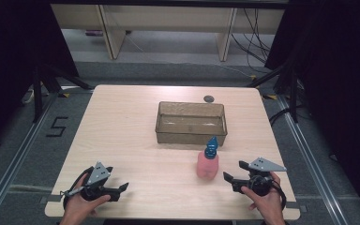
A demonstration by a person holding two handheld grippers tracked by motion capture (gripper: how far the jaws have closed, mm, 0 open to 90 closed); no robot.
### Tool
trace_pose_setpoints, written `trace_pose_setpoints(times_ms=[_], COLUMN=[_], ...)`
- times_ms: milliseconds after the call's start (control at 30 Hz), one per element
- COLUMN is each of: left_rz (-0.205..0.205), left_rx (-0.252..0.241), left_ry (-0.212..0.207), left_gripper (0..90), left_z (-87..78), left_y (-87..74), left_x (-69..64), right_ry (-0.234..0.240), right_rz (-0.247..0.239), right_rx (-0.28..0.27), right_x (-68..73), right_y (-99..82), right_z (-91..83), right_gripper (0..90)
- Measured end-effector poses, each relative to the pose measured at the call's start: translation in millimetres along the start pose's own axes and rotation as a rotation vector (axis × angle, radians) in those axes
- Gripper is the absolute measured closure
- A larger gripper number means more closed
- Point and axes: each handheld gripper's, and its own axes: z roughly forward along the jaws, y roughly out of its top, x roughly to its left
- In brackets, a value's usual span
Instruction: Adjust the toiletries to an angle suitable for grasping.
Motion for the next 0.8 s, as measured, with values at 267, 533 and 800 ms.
trace_pose_setpoints(times_ms=[267,533,800], left_rz=[-0.001,-0.002,0.001], left_rx=[0.002,-0.001,-0.001], left_ry=[0.001,0.0,0.003], left_gripper=[15.4,15.4,15.4], left_z=[-0.1,-0.1,-0.2], left_y=[0.0,0.1,0.2], left_x=[0.0,0.1,0.5], right_ry=[-0.013,-0.01,0.012], right_rz=[-0.008,-0.024,0.054], right_rx=[-0.015,-0.041,-0.068], right_x=[-0.3,-1.3,4.2], right_y=[1.5,2.2,3.3], right_z=[-2.9,-2.8,-5.8], right_gripper=[21.7,21.2,23.2])
